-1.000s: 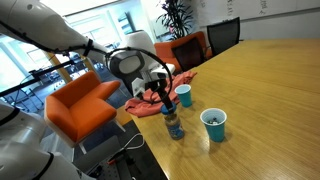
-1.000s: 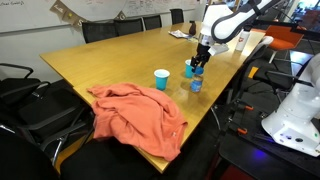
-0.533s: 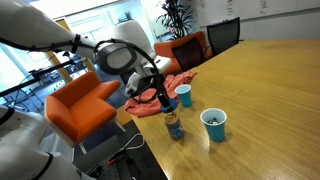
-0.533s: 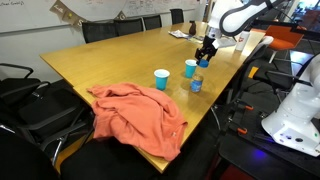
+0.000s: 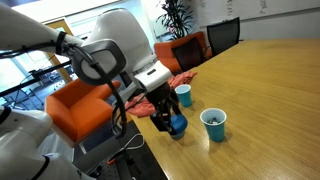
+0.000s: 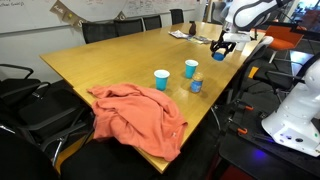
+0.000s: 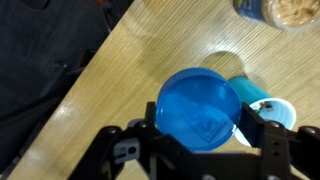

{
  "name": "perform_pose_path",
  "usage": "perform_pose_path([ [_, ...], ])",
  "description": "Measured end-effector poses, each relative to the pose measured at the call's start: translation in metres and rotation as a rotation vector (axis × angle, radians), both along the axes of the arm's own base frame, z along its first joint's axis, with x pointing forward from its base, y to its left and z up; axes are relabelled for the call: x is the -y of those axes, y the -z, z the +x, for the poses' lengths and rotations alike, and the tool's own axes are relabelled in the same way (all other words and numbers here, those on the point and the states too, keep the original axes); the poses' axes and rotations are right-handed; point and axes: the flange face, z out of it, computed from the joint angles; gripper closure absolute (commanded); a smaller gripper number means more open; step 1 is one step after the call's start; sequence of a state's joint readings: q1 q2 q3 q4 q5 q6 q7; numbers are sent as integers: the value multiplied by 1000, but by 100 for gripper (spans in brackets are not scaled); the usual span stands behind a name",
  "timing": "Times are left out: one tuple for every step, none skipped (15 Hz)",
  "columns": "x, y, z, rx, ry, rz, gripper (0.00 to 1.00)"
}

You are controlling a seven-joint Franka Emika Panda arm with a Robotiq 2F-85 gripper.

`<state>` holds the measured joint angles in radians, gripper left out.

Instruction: Take the lid off the peanut butter jar and put it on the table

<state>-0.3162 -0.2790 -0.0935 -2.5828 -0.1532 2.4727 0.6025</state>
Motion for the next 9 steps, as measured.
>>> perform_pose_path([
  [15,2,-7,-1,58,-1,45],
  [29,4,-13,-5,113,-5,45],
  [42,7,-19,-10,170,-11,45],
  [55,12,-24,-17,225,-22,45],
  [67,17,-29,-25,280,-35,45],
  [79,23,-33,-37,336,-48,45],
  [89,29,-35,-48,384,-57,45],
  [98,36,-35,-60,423,-63,45],
  [105,42,-34,-70,437,-68,45],
])
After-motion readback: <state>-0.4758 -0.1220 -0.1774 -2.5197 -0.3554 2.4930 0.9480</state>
